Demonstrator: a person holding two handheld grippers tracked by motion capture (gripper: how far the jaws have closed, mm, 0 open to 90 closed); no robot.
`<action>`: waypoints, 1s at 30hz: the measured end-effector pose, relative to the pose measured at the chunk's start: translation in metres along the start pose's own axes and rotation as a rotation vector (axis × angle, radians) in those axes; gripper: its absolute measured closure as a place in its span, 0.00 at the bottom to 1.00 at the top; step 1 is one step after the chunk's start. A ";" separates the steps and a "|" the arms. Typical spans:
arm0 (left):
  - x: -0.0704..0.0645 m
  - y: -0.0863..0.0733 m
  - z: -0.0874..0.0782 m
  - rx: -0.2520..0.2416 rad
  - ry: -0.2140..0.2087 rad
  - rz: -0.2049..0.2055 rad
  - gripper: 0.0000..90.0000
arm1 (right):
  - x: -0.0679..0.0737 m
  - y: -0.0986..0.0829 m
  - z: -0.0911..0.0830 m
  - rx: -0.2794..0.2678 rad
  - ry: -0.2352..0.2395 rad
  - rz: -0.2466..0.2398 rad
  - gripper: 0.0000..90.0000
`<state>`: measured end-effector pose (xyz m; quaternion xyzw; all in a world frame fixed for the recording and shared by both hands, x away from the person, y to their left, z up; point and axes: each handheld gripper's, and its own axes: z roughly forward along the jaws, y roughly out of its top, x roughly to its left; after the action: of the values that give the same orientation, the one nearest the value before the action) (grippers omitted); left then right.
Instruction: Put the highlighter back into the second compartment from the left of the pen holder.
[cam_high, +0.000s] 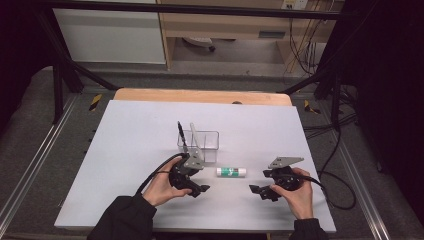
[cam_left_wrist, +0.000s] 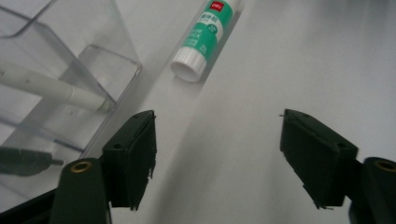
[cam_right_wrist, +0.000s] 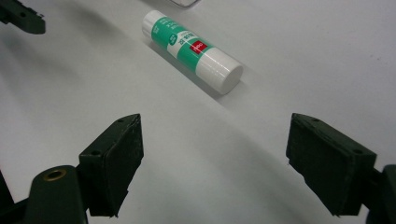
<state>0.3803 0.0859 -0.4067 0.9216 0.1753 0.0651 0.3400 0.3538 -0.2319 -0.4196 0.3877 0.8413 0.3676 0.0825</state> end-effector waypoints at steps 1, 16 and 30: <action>0.000 0.002 0.002 -0.001 -0.004 0.001 0.39 | 0.000 -0.001 0.000 0.001 0.000 0.004 0.22; 0.001 0.025 0.018 -0.042 0.030 -0.034 0.85 | -0.003 -0.002 -0.003 -0.011 -0.006 0.018 0.22; 0.005 0.048 0.045 -0.043 0.062 -0.030 0.99 | -0.006 0.001 -0.002 -0.038 -0.034 0.045 0.25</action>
<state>0.4094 0.0266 -0.4097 0.9089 0.1981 0.0922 0.3551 0.3577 -0.2368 -0.4185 0.4112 0.8237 0.3785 0.0956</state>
